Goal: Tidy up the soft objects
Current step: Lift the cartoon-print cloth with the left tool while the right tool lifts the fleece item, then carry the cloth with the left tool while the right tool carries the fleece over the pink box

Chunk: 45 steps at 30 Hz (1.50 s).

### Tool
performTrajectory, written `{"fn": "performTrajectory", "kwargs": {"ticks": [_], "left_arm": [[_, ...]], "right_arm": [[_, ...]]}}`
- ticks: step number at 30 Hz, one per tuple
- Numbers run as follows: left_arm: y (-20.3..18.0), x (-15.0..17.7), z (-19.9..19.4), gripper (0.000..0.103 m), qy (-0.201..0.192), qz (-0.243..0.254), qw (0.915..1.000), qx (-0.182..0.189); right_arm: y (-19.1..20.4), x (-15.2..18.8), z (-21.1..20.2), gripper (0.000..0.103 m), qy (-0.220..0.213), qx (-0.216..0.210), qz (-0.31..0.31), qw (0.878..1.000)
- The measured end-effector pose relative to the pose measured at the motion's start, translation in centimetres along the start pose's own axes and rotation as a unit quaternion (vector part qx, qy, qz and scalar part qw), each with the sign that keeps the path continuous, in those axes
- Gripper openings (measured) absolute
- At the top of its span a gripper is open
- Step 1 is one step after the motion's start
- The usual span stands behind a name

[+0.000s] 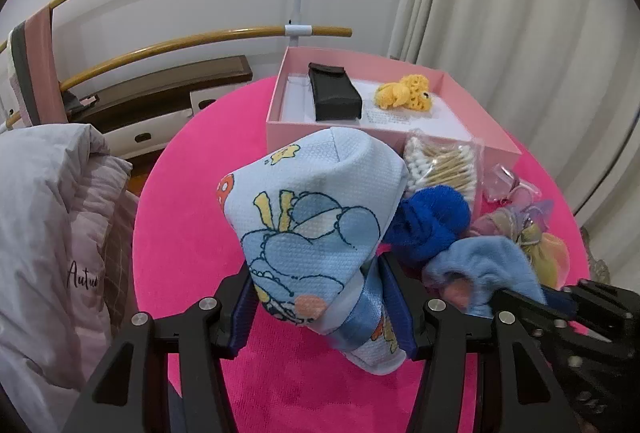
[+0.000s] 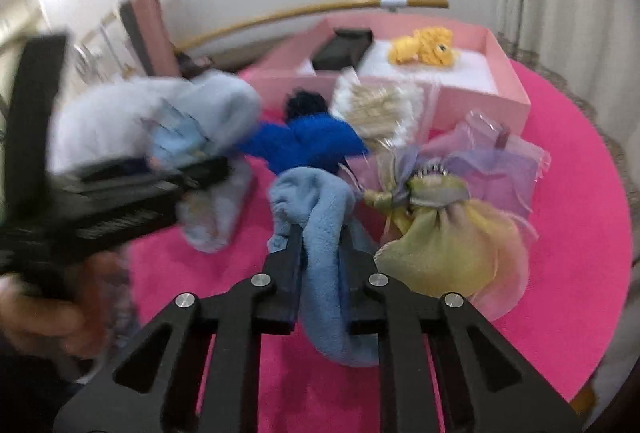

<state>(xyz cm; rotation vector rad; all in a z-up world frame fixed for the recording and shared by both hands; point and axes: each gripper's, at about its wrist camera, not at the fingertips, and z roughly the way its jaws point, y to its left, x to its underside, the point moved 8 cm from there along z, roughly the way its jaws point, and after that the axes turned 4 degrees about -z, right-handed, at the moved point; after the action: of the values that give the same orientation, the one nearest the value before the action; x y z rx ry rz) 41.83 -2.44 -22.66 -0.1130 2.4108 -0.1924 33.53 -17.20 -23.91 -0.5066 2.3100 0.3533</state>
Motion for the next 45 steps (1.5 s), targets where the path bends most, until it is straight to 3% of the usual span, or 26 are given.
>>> {"fn": "performTrajectory", "kwargs": {"ticks": [6,17,26,33,39,45], "left_arm": [[0.0,-0.2,-0.8,0.053,-0.009,-0.001,1.0000,0.004],[-0.2,-1.8,-3.9,0.052,-0.027,0.008,0.9996,0.002],[-1.3,-6.9,-5.7,0.052,-0.064,0.036,0.9972,-0.015],[-2.6,-12.2,-4.9,0.052,-0.086,0.049,0.9949,-0.017],[-3.9,-16.3,-2.3,0.052,-0.080,0.056,0.9952,-0.008],[-4.7,-19.5,1.9,0.052,-0.053,0.052,0.9973,0.006]], "right_arm": [[-0.2,-1.1,-2.5,0.012,-0.043,-0.040,0.033,0.998],[-0.4,-5.3,-4.6,0.012,-0.096,-0.051,0.067,0.992],[-2.5,-10.8,-5.9,0.012,-0.123,0.013,0.054,0.991],[-5.5,-15.4,-4.2,0.012,-0.108,0.071,0.039,0.991],[-9.0,-19.3,-1.2,0.012,-0.086,0.085,0.052,0.991],[-12.1,-20.7,1.1,0.013,-0.058,0.092,0.070,0.992]]}}
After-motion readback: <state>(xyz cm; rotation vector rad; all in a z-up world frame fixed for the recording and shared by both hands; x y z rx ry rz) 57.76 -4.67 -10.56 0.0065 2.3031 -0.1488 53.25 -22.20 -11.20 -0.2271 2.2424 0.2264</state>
